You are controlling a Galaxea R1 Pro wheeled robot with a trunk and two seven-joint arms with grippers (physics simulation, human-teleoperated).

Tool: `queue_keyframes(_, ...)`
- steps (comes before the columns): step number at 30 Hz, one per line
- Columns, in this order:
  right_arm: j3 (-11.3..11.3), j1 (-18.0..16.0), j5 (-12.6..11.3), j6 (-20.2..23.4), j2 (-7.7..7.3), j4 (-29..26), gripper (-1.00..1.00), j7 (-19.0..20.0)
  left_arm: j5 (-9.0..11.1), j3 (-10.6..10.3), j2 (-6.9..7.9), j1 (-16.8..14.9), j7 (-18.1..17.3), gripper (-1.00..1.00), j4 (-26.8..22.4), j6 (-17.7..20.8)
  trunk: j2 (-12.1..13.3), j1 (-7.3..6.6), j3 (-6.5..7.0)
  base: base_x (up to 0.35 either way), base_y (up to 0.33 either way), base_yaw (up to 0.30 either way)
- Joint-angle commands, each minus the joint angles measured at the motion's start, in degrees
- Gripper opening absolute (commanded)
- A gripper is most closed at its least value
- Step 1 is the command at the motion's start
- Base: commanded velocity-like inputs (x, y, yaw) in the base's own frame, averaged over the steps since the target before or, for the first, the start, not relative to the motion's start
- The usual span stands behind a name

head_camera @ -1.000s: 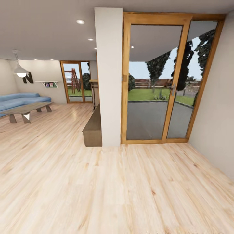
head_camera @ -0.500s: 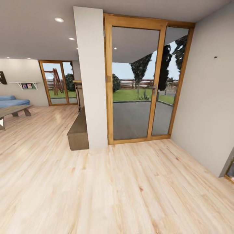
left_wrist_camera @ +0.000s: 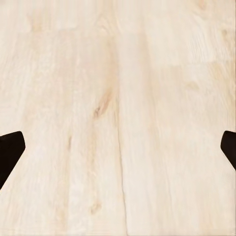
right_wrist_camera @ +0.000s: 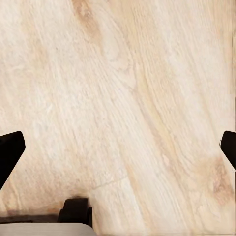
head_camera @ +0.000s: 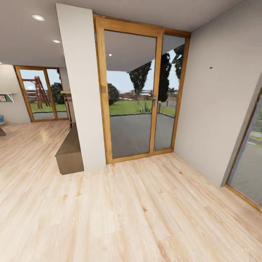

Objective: Pick up the poster from the kitchen countertop and hang it on one of the wall nails in the kitchen.

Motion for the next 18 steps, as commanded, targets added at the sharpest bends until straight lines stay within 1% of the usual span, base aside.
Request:
queue_keyframes(1, 0.0, 0.0, 0.0, -0.1, 0.0, 0.0, 1.0, 0.0, 0.0, 0.1, -0.01, 0.0, 0.0, 1.0, -0.1, -0.1, 0.0, 0.0, -0.02, 0.0, 0.0, -0.299)
queue_keyframes(18, 0.0, 0.0, 0.0, -0.1, 0.0, 0.1, 1.0, 0.0, -0.1, 0.1, -0.02, 0.0, 0.0, 1.0, -0.1, -0.1, 0.0, 0.0, 0.44, 0.0, 0.0, -0.299)
